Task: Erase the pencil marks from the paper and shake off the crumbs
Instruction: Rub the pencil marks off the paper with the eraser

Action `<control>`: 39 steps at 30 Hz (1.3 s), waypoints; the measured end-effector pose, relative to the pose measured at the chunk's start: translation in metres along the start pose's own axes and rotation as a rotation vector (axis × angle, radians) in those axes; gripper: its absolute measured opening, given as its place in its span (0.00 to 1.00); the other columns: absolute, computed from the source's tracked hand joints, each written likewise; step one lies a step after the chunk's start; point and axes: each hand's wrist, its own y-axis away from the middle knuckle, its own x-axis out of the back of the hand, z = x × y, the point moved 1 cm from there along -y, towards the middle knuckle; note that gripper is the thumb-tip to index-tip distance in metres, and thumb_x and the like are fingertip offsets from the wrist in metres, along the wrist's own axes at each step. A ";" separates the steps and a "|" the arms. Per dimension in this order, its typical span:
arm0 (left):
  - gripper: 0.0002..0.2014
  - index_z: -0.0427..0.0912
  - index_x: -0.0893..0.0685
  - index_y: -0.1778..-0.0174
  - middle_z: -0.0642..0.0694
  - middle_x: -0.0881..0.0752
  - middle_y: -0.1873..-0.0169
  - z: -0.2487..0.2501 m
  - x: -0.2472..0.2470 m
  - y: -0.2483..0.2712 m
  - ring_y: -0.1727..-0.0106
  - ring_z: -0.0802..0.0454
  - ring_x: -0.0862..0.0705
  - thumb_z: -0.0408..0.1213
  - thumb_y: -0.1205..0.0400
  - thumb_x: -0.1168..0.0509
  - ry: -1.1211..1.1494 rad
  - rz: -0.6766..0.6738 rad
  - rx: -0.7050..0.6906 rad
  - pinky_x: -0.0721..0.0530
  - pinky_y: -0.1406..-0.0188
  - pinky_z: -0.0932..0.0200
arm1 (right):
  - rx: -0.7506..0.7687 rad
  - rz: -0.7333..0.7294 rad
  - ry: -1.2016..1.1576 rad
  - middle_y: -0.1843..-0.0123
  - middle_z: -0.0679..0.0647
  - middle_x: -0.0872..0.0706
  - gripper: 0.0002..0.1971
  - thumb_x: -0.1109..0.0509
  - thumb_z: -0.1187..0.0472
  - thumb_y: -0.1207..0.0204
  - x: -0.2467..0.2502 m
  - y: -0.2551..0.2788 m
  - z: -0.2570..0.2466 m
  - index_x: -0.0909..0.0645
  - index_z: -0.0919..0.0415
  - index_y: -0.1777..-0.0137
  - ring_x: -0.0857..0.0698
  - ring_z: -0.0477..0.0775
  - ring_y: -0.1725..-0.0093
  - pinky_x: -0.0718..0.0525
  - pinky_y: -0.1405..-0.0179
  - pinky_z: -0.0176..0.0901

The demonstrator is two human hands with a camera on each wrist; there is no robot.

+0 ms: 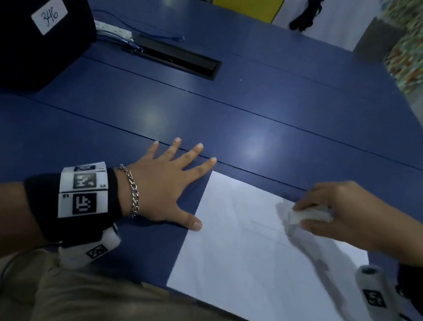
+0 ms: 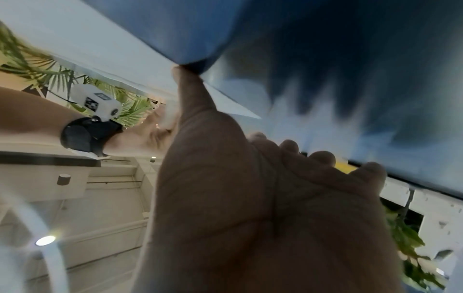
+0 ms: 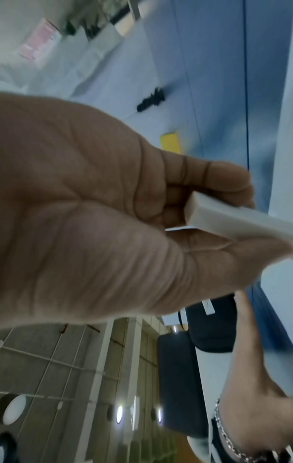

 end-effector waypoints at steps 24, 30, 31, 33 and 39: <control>0.61 0.50 0.65 0.07 0.57 0.56 0.07 0.037 0.037 -0.059 0.06 0.40 0.58 0.78 0.23 0.37 0.269 -0.074 -0.090 0.50 0.10 0.32 | 0.154 0.093 -0.218 0.47 0.38 0.15 0.12 0.26 0.42 0.19 -0.063 0.014 -0.094 0.13 0.45 0.41 0.15 0.42 0.48 0.16 0.49 0.36; 0.65 0.60 0.64 0.07 0.61 0.63 0.08 0.034 0.017 -0.053 0.08 0.47 0.67 0.74 0.28 0.26 0.184 -0.070 -0.239 0.63 0.10 0.34 | 0.204 0.145 -0.187 0.42 0.40 0.13 0.16 0.30 0.44 0.17 -0.052 0.011 -0.082 0.14 0.45 0.32 0.13 0.42 0.46 0.16 0.47 0.35; 0.65 0.60 0.63 0.07 0.62 0.64 0.08 0.030 0.018 -0.052 0.08 0.49 0.67 0.73 0.28 0.25 0.187 -0.089 -0.252 0.65 0.10 0.36 | 0.130 0.227 -0.196 0.43 0.38 0.12 0.17 0.29 0.42 0.18 -0.045 0.010 -0.068 0.13 0.44 0.33 0.12 0.41 0.46 0.18 0.47 0.32; 0.64 0.62 0.60 0.07 0.62 0.64 0.09 0.026 0.023 -0.051 0.08 0.49 0.68 0.71 0.28 0.23 0.206 -0.112 -0.273 0.67 0.11 0.37 | -0.007 0.350 -0.224 0.46 0.36 0.12 0.15 0.27 0.41 0.20 -0.031 0.009 -0.040 0.10 0.43 0.37 0.12 0.38 0.49 0.22 0.51 0.25; 0.61 0.69 0.56 0.08 0.54 0.67 0.08 0.056 0.035 -0.065 0.08 0.41 0.69 0.79 0.31 0.28 0.235 0.015 -0.281 0.64 0.10 0.33 | -0.119 0.346 -0.140 0.51 0.37 0.12 0.08 0.23 0.50 0.21 -0.021 -0.016 -0.009 0.09 0.42 0.43 0.14 0.39 0.53 0.16 0.51 0.37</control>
